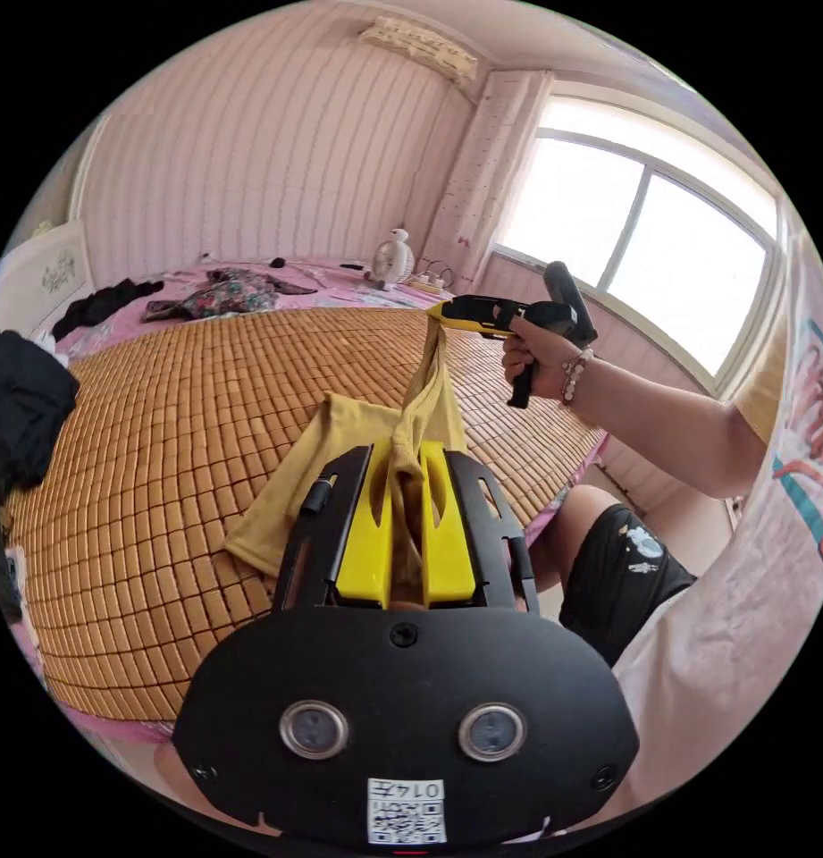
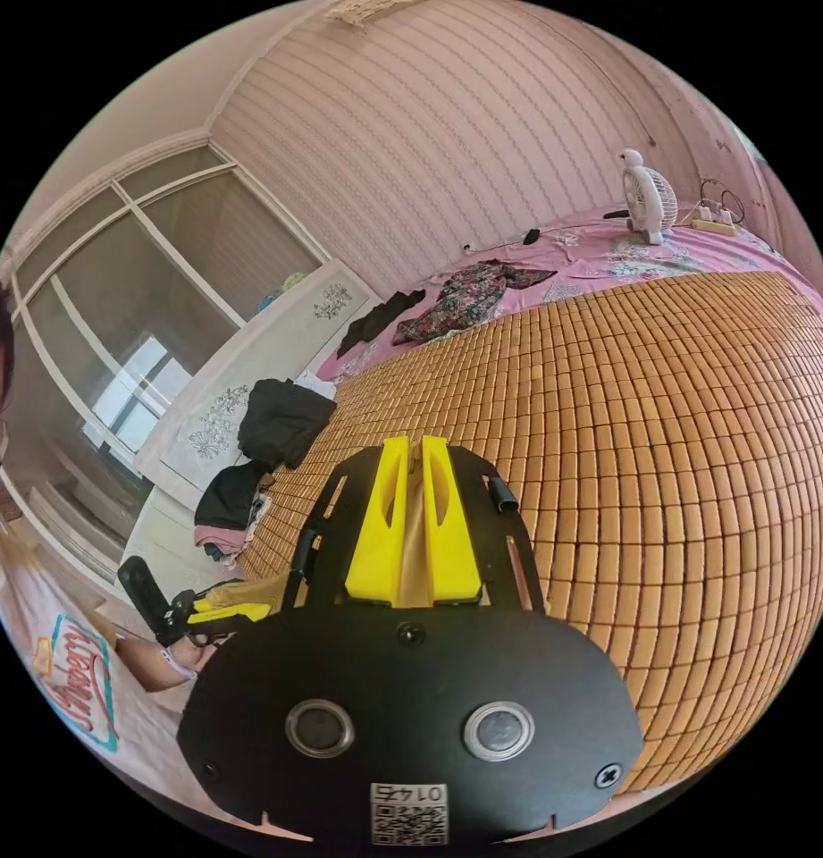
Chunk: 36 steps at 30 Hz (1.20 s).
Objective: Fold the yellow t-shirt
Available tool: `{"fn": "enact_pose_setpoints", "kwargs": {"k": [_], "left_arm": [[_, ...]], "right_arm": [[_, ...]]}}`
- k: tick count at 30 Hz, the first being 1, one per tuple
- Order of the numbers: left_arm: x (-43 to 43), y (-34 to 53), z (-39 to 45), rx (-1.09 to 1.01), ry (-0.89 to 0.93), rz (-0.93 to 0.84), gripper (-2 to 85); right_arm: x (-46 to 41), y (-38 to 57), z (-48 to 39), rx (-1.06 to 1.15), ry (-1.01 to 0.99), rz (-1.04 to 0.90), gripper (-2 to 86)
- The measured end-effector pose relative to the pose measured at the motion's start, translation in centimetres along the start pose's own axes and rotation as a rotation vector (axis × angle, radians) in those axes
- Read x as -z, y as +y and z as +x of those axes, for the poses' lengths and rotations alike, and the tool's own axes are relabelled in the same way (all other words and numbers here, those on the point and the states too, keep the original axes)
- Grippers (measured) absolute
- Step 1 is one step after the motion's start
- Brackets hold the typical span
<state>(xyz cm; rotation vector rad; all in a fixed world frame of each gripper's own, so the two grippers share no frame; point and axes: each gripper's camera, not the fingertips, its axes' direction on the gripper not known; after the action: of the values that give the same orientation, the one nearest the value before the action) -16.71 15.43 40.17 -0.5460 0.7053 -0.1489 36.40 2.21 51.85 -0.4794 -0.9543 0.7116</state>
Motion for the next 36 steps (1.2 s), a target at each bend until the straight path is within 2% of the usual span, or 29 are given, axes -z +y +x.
{"fn": "enact_pose_setpoints", "kwargs": {"k": [4,8,14,17,20,23,26,36], "left_arm": [[-3.3,0.4,-10.9,0.376,0.021,-0.22,7.3],[-1.7,1.5,-14.8,0.481,-0.087,-0.168,9.9],[-2.0,-1.4,-11.8,0.298,-0.135,-0.144,9.3],[-4.4,-2.6,-10.8,0.293,-0.108,-0.183,7.8],[-6.5,-3.0,-10.4,0.286,-0.105,-0.253,4.7],[-6.4,-3.1,-9.2,0.229,-0.178,-0.246,1.6],[-6.4,-3.0,-8.3,0.197,-0.168,-0.257,-0.3],[-2.7,-3.8,-4.7,0.151,-0.227,-0.122,0.4]], "right_arm": [[-8.2,-0.8,-2.2,0.067,0.026,-0.127,9.6],[-11.4,-0.2,-4.4,0.222,0.107,-0.213,9.2],[-16.4,1.3,-6.0,0.342,0.152,-0.422,7.8],[-19.2,1.9,-6.6,0.355,0.196,-0.498,6.6],[-19.8,1.8,-7.3,0.352,0.178,-0.494,5.5],[-19.1,1.8,-8.0,0.365,0.15,-0.463,4.1],[-17.8,2.0,-8.8,0.401,0.106,-0.422,2.8],[-15.0,1.1,-11.3,0.485,-0.053,-0.381,1.9]]}}
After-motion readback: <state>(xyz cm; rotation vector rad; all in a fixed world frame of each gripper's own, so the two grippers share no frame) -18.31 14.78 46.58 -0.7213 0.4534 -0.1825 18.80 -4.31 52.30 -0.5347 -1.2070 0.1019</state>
